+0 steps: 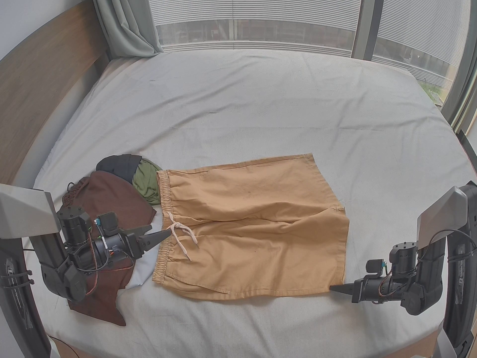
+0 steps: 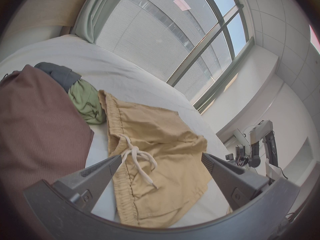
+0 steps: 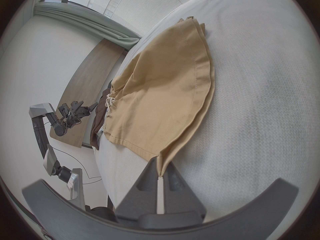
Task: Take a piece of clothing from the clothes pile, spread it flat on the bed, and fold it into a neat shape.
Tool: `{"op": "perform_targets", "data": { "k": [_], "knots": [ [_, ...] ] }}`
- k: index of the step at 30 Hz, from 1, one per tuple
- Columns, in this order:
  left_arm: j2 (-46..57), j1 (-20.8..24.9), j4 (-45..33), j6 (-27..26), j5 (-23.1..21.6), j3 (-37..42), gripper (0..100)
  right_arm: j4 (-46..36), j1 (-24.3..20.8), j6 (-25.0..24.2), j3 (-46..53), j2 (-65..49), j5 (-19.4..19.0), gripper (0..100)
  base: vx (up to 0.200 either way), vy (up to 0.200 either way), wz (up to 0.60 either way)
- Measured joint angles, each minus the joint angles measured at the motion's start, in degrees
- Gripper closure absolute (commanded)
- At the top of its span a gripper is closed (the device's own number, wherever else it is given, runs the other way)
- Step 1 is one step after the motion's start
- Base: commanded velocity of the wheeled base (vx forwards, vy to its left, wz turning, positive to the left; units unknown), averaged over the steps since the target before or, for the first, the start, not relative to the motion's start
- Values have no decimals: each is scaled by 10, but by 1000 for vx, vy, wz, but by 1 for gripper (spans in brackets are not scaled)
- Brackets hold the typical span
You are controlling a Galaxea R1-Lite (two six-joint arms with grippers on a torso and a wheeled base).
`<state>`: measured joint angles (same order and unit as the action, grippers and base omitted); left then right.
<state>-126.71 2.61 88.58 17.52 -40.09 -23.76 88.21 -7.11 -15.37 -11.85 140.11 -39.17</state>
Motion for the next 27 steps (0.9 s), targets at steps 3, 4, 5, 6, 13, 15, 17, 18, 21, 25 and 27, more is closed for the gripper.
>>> {"op": "perform_targets", "data": {
  "k": [3,4,5,6,13,15,17,18,21,25,27],
  "knots": [
    [-2,-9,0,-14,-39,19,0,0,0,0,0,0,0,100,0,0,0],
    [-3,-13,0,-24,-57,27,0,0,0,0,-1,0,0,100,0,0,0],
    [-5,-17,0,-38,-73,36,0,0,0,0,-1,0,0,100,0,0,0],
    [-6,-21,0,-52,-82,43,0,0,0,0,-1,0,0,100,0,0,0],
    [-30,-41,0,-96,-102,68,0,1,-1,1,-2,0,1,100,0,0,0],
    [-33,-42,0,-96,-102,68,0,0,0,3,-2,0,1,100,0,0,0],
    [-36,-44,0,-96,-102,66,0,1,0,3,-2,0,2,0,0,0,0],
    [-37,-44,0,-96,-102,65,0,1,0,2,-2,0,2,0,0,0,0],
    [-39,-44,0,-96,-102,65,0,1,0,0,-8,0,1,0,0,0,0],
    [-41,-44,0,-96,-103,65,0,2,4,0,-11,0,0,0,0,0,0],
    [-42,-44,0,-96,-102,65,0,2,4,1,-11,0,-1,0,0,0,0]
  ]
}}
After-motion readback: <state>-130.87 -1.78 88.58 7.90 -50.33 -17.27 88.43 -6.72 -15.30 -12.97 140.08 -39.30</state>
